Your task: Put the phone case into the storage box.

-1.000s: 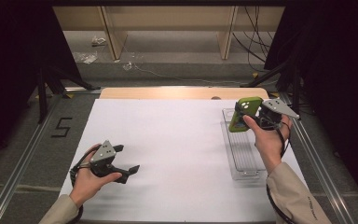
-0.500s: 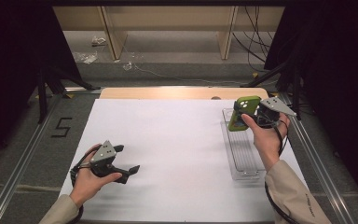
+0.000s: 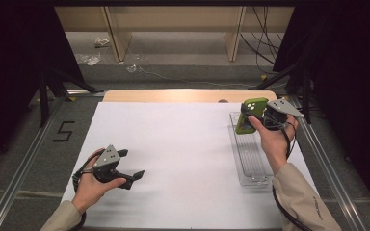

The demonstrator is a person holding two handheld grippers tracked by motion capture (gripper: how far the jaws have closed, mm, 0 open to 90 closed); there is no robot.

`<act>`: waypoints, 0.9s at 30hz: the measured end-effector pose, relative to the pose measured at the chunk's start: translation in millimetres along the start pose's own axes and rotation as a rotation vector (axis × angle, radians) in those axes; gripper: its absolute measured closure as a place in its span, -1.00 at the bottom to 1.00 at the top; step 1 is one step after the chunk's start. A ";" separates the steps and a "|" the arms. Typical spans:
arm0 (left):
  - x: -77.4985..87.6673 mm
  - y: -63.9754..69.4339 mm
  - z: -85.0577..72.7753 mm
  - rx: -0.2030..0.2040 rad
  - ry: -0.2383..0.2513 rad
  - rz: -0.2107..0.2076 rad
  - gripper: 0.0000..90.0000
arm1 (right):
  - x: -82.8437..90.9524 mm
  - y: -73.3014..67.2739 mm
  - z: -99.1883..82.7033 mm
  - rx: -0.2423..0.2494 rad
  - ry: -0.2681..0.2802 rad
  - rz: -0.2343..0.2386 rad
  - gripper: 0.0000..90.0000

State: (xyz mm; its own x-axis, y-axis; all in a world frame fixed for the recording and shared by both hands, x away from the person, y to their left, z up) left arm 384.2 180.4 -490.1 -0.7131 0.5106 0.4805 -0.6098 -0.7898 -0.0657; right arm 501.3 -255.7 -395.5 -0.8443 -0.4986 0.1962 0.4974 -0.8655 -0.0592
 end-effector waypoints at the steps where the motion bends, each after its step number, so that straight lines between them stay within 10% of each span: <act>1: 0.0 0.0 0.0 0.000 0.000 0.000 -1.00 | -0.3 0.2 -0.1 0.000 -0.001 0.000 -0.63; 27: 0.2 0.0 0.3 0.000 0.001 0.000 -1.00 | -11.9 7.0 -1.2 0.004 -0.013 -0.016 -0.63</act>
State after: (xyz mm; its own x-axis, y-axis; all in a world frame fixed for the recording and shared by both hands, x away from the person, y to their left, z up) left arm 384.2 180.4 -489.7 -0.7137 0.5108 0.4793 -0.6096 -0.7900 -0.0657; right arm 514.6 -255.9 -399.5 -0.8496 -0.4838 0.2103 0.4844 -0.8733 -0.0523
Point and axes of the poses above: each handheld gripper's, and its own axes: x roughly backward along the jaws, z roughly out of its top, y roughly to its right, the point moved 5 cm from there along -x, roughly forward along the jaws, and after that the axes turned 12 degrees about z, right-handed, at the moved point
